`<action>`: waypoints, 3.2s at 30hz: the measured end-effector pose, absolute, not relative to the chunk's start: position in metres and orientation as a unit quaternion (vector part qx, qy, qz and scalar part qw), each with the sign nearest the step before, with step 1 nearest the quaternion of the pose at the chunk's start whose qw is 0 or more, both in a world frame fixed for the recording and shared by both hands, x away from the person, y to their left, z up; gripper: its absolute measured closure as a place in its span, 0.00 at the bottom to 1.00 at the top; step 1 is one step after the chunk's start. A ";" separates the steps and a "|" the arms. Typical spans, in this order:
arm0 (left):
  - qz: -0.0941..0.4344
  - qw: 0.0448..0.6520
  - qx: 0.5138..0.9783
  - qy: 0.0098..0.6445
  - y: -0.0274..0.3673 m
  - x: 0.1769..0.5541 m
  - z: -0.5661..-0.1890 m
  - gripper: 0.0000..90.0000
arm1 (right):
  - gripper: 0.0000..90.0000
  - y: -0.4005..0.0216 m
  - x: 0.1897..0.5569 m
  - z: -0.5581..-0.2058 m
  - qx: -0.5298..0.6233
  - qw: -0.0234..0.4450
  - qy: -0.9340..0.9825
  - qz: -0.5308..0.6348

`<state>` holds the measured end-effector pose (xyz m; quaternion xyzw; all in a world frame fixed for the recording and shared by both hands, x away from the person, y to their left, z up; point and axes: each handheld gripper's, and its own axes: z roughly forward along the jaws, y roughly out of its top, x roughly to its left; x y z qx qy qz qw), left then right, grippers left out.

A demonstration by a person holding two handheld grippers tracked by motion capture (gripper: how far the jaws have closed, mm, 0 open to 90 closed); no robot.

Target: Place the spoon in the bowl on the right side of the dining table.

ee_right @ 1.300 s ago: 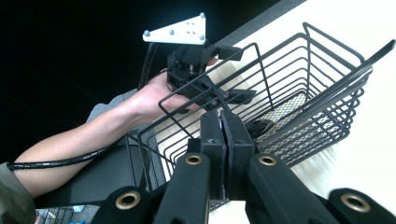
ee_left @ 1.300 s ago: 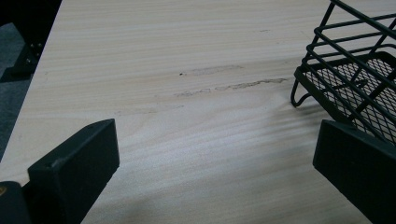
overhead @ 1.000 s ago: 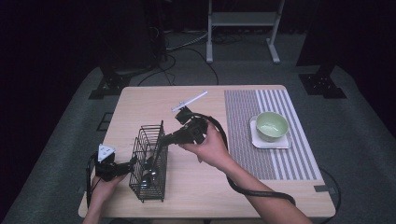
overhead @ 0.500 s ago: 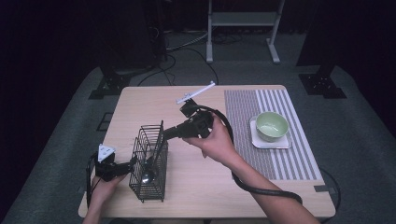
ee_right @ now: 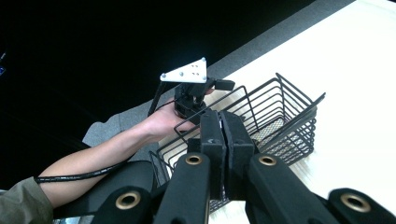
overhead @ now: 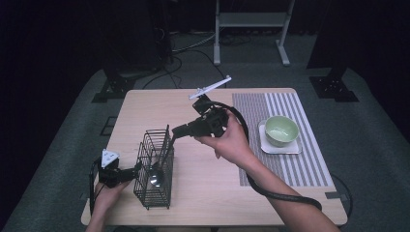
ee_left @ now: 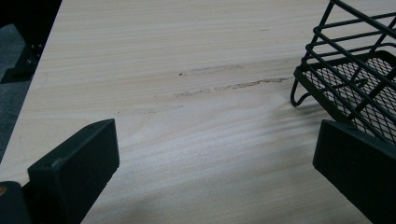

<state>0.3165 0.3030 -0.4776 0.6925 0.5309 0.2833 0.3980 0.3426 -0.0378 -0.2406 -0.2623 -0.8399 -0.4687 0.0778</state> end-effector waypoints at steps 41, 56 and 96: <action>0.283 0.397 0.692 0.533 0.303 0.317 -0.478 0.00 | 0.98 -0.104 0.349 -0.250 -0.314 0.064 -0.823 -0.469; 0.285 0.396 0.693 0.531 0.303 0.317 -0.478 0.00 | 0.98 -0.132 0.357 -0.274 -0.345 0.068 -0.813 -0.465; 0.286 0.396 0.693 0.531 0.302 0.317 -0.478 0.00 | 0.98 -0.190 0.365 -0.313 -0.406 0.068 -0.786 -0.462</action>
